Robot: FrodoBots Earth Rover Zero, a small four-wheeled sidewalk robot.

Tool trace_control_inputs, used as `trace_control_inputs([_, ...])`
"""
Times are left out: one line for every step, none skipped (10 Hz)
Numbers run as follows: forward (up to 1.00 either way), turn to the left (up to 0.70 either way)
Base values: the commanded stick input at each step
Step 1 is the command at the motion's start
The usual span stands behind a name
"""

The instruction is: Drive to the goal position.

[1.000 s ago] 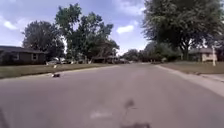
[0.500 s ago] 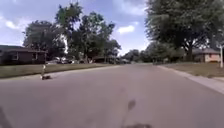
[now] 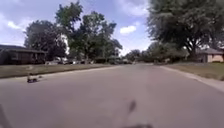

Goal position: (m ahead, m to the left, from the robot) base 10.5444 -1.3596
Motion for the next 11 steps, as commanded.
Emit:
trace_control_inputs([1.00, 0.03])
trace_control_inputs([1.00, 0.03])
trace_control_inputs([1.00, 0.03])
trace_control_inputs([1.00, 0.03])
trace_control_inputs([1.00, 0.03])
trace_control_inputs([1.00, 0.03])
trace_control_inputs([1.00, 0.03])
trace_control_inputs([1.00, 0.02])
trace_control_inputs([1.00, 0.03])
trace_control_inputs([1.00, 0.02])
trace_control_inputs([1.00, 0.02])
